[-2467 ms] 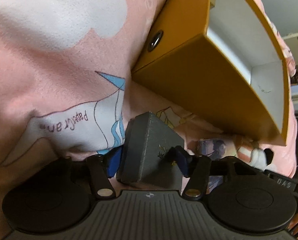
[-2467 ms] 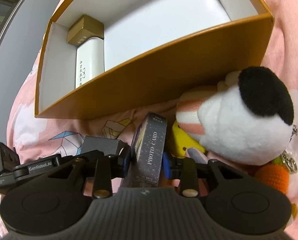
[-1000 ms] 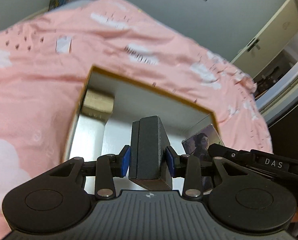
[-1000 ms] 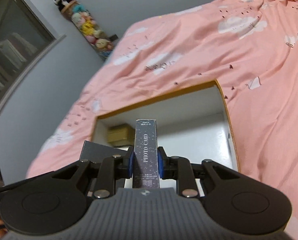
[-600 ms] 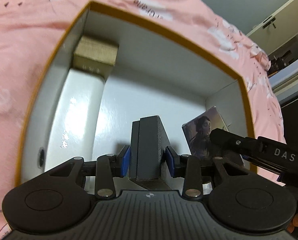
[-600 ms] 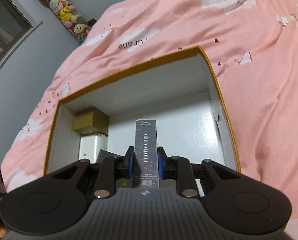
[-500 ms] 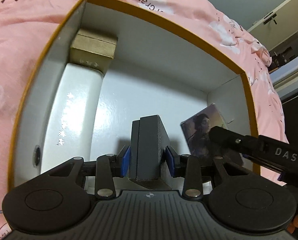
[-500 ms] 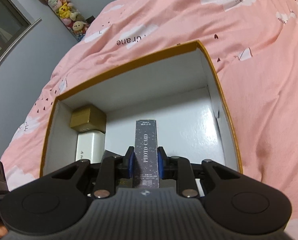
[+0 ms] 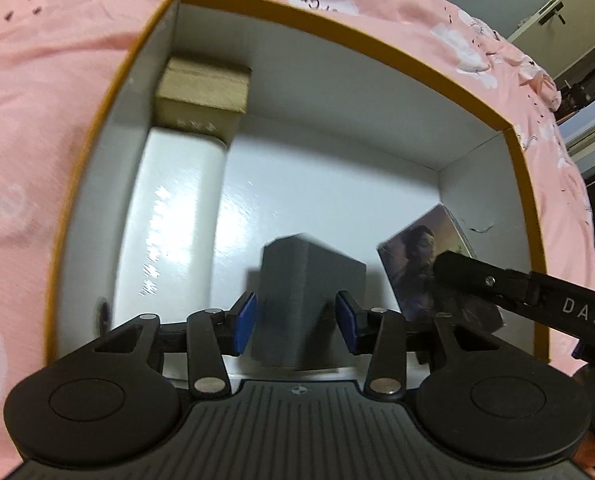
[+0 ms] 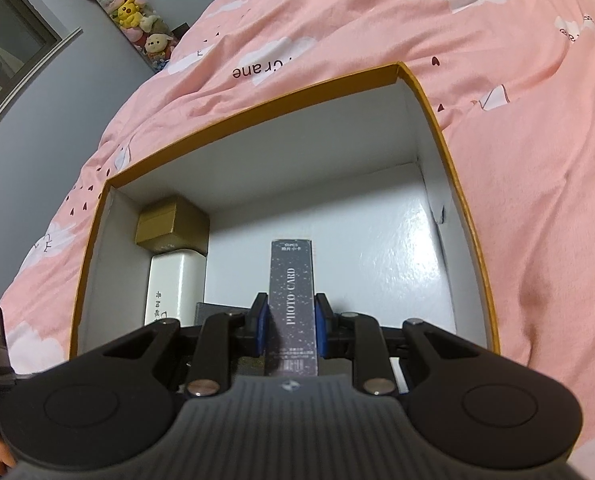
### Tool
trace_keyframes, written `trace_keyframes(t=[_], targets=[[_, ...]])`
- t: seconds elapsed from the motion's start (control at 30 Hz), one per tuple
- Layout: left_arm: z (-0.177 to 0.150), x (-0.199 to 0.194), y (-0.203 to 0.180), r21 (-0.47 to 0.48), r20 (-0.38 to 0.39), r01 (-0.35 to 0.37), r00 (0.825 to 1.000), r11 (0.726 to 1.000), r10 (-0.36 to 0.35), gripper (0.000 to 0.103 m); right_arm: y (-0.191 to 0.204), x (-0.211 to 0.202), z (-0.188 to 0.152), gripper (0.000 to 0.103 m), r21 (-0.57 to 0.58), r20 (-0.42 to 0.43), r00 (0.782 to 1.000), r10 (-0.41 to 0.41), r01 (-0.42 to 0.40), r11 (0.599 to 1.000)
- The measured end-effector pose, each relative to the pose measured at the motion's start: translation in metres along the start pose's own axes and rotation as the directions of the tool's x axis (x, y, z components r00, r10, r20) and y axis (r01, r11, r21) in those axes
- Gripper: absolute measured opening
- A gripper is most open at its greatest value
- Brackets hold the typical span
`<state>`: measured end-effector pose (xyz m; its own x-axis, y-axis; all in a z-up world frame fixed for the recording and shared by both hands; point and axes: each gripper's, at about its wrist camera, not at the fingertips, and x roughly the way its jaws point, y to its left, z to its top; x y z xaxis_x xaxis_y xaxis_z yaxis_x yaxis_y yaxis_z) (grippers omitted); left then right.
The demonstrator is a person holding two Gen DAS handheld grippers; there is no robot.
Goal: Organize objects
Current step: 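Lower the grey box into the shoebox and open the left tool, then lower the photo card pack into the shoebox beside the grey box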
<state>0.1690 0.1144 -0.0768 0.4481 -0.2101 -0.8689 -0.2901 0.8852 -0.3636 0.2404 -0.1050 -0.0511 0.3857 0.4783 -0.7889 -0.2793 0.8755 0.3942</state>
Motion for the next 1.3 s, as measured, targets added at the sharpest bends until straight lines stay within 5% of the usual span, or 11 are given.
trace_keyframes(t=[0.2,0.43,0.9,1.17,1.3], targets=[[0.005,-0.021,0.006,0.021,0.073,0.002,0.997,1.000,-0.004,0.054,0.001,0.001,-0.003,0.024,-0.004,-0.002,1.000,-0.006,0.006,1.000],[0.018,-0.041,0.016,0.063,0.141,0.062,0.988,0.996,-0.070,0.038,0.015,0.008,-0.009,0.024,-0.061,-0.013,1.000,-0.021,0.020,0.998],[0.017,-0.037,0.014,0.089,0.161,0.053,0.985,0.995,-0.067,0.035,0.029,0.026,-0.015,0.024,-0.047,-0.075,0.997,-0.027,0.023,0.999],[0.014,-0.034,0.008,0.108,0.162,0.026,0.986,0.994,-0.043,0.035,0.011,0.030,-0.013,0.024,0.106,-0.100,0.995,0.015,-0.004,0.994],[0.015,-0.032,0.008,0.111,0.168,0.022,0.985,0.994,-0.041,0.035,0.021,0.030,-0.013,0.024,0.014,-0.052,0.998,-0.042,0.043,0.999]])
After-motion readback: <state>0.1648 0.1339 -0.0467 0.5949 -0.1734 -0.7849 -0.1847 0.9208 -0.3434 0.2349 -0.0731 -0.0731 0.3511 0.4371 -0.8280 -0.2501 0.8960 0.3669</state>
